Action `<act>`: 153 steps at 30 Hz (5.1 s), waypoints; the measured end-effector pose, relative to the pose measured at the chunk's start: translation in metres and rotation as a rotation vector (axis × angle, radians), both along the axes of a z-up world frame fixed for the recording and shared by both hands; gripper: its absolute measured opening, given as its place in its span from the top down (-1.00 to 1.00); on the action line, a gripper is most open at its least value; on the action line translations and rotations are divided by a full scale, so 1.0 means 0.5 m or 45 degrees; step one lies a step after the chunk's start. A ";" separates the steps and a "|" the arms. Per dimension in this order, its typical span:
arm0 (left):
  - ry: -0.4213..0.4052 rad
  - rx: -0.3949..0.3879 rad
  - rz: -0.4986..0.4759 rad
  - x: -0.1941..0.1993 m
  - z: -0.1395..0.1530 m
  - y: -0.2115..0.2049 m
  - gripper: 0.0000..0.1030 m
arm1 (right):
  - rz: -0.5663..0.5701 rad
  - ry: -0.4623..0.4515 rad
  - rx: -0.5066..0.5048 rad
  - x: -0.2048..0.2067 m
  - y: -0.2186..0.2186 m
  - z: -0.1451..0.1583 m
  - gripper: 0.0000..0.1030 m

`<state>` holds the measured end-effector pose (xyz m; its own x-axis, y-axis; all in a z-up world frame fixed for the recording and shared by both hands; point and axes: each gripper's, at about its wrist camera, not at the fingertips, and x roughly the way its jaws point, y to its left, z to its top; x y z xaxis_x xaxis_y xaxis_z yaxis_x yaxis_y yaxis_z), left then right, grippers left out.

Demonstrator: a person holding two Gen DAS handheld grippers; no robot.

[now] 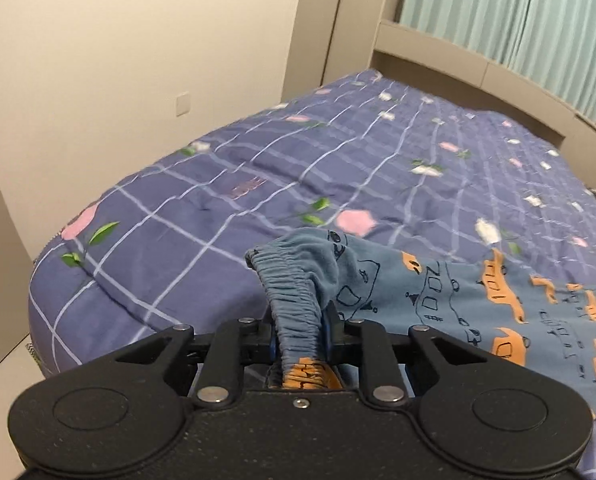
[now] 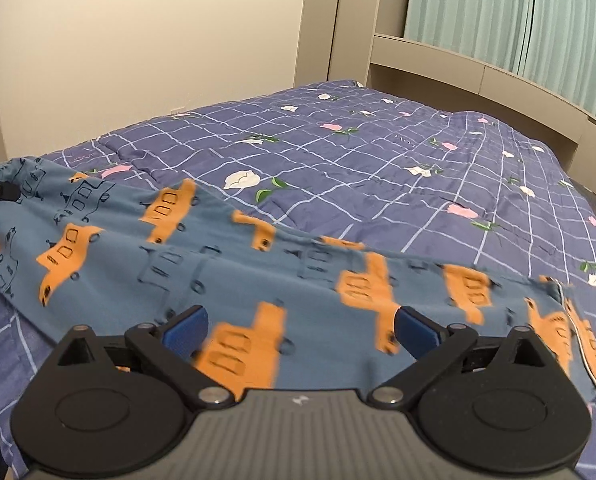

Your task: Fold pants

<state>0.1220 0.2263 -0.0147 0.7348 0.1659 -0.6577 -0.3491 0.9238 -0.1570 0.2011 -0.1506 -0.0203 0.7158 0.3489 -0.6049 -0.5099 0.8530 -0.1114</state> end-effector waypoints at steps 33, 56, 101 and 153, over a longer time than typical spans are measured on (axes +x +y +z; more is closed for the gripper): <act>-0.245 0.365 0.077 0.110 0.088 -0.344 -0.99 | -0.581 0.193 0.692 0.095 -0.486 -0.067 -1.00; 0.010 -0.021 -0.557 0.286 -0.083 -0.643 -0.99 | -0.898 0.144 1.006 0.096 -0.536 -0.100 -0.10; 0.054 -0.845 -0.602 0.376 -0.099 -0.520 -0.32 | 0.089 -0.337 -0.269 -0.043 -0.006 -0.056 0.76; 0.053 -0.654 -0.347 0.182 -0.077 -0.235 0.66 | 0.368 -0.115 0.024 -0.142 0.171 -0.023 0.63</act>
<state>0.2132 0.1088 -0.0531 0.6779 -0.3734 -0.6333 -0.1252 0.7902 -0.5999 0.1299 -0.0650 -0.0317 0.6356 0.5567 -0.5348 -0.7209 0.6760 -0.1530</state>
